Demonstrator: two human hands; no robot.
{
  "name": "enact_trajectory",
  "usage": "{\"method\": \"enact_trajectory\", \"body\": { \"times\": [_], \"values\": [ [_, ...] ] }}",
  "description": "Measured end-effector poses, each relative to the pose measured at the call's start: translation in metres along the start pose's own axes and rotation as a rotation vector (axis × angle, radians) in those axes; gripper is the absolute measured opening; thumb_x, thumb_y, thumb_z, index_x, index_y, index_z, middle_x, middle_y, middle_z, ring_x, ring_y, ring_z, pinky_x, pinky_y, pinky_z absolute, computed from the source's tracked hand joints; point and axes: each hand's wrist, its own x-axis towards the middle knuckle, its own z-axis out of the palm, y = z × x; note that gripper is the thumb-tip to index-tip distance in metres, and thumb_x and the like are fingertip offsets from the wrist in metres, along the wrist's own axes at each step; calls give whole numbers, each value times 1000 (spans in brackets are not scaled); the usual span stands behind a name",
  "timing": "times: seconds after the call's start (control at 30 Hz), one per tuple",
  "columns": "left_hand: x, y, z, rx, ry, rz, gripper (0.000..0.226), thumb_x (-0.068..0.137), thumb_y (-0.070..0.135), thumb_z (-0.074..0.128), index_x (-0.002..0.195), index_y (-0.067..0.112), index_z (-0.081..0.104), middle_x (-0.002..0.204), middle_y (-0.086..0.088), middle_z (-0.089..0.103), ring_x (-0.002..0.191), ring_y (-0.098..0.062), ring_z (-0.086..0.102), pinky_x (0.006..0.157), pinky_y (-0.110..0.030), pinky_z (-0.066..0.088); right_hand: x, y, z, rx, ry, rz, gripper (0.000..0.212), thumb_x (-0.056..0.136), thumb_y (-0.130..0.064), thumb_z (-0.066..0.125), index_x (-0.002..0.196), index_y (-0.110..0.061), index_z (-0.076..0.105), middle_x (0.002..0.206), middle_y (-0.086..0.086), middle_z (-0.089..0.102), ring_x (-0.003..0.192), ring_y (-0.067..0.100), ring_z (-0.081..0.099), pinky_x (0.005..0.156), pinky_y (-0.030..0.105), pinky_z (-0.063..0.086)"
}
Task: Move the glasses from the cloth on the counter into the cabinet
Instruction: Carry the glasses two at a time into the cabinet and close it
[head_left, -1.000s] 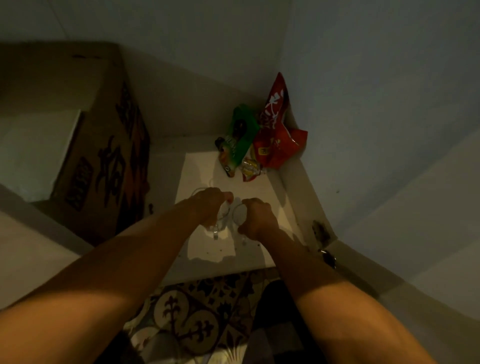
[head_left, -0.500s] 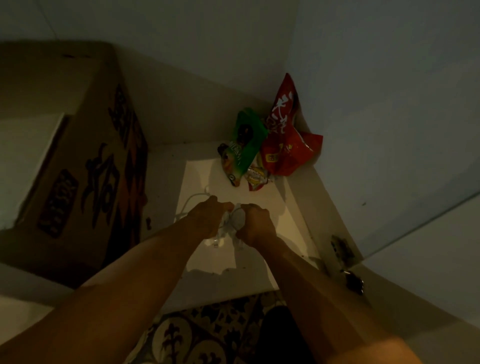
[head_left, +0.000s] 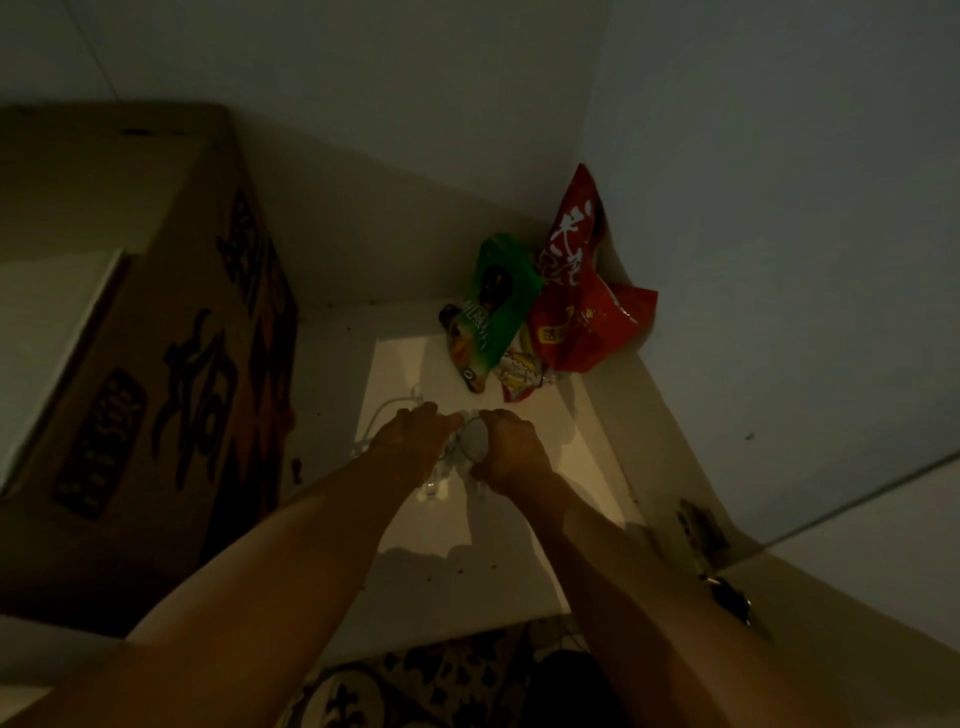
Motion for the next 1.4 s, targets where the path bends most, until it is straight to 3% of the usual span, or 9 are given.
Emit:
{"method": "enact_trajectory", "body": {
  "times": [0.13,0.47,0.6,0.73,0.87,1.03,1.1,1.23,1.4],
  "values": [
    [1,1,-1,16,19,6,67,91,19,64,149,24,31,139,-14,42,127,-35,45,108,-42,37,5,-1,-2,4,3,-7,63,73,-19,83,130,-12,56,129,12,56,115,33,54,99,40,46],
    [-3,-6,5,-46,-12,11,88,86,21,72,154,24,16,151,-12,33,135,-32,37,112,-39,31,3,7,-1,137,19,-19,70,73,-17,83,135,-9,51,133,14,50,120,30,49,96,31,40],
    [-9,-5,3,30,-47,-16,95,87,18,71,155,19,4,157,-15,19,140,-36,30,114,-40,28,-2,10,-2,117,6,-35,92,75,-24,83,150,-9,32,147,15,41,132,31,42,106,34,37],
    [-20,2,-11,70,-37,-37,91,88,22,70,154,19,7,154,-14,22,134,-39,33,109,-45,36,-16,9,-16,95,-18,-30,102,80,-24,80,157,-13,14,156,16,29,141,33,32,111,36,33],
    [-41,12,-25,82,-92,-22,83,91,27,64,154,16,11,151,-15,28,131,-38,37,107,-43,36,-43,3,-48,51,-59,-3,88,87,-23,71,155,-9,17,152,18,34,138,35,37,108,37,37],
    [-103,55,-55,73,-155,-77,64,96,40,52,150,16,27,150,-12,37,134,-32,42,105,-43,39,-105,-11,-102,-81,-114,49,46,96,-35,55,133,-8,51,126,18,60,115,33,57,91,36,50],
    [-138,75,-76,83,-191,-51,54,98,42,47,142,12,37,145,-13,42,130,-31,45,105,-44,41,-136,-22,-128,-89,-170,77,44,96,-36,54,131,-10,54,125,18,61,114,34,58,85,33,47],
    [-217,113,-134,-27,-282,-55,44,100,32,46,137,10,40,142,-13,43,129,-31,44,107,-45,38,-202,-50,-189,-51,-389,107,39,100,-27,51,132,-6,54,131,19,57,118,35,56,93,37,48],
    [-319,169,-241,-66,-313,-168,46,95,33,50,137,17,43,140,-13,48,124,-32,49,95,-39,44,-294,-96,-292,-108,-474,83,39,95,-28,53,129,-10,55,129,17,58,114,36,57,94,41,50]
  ]
}}
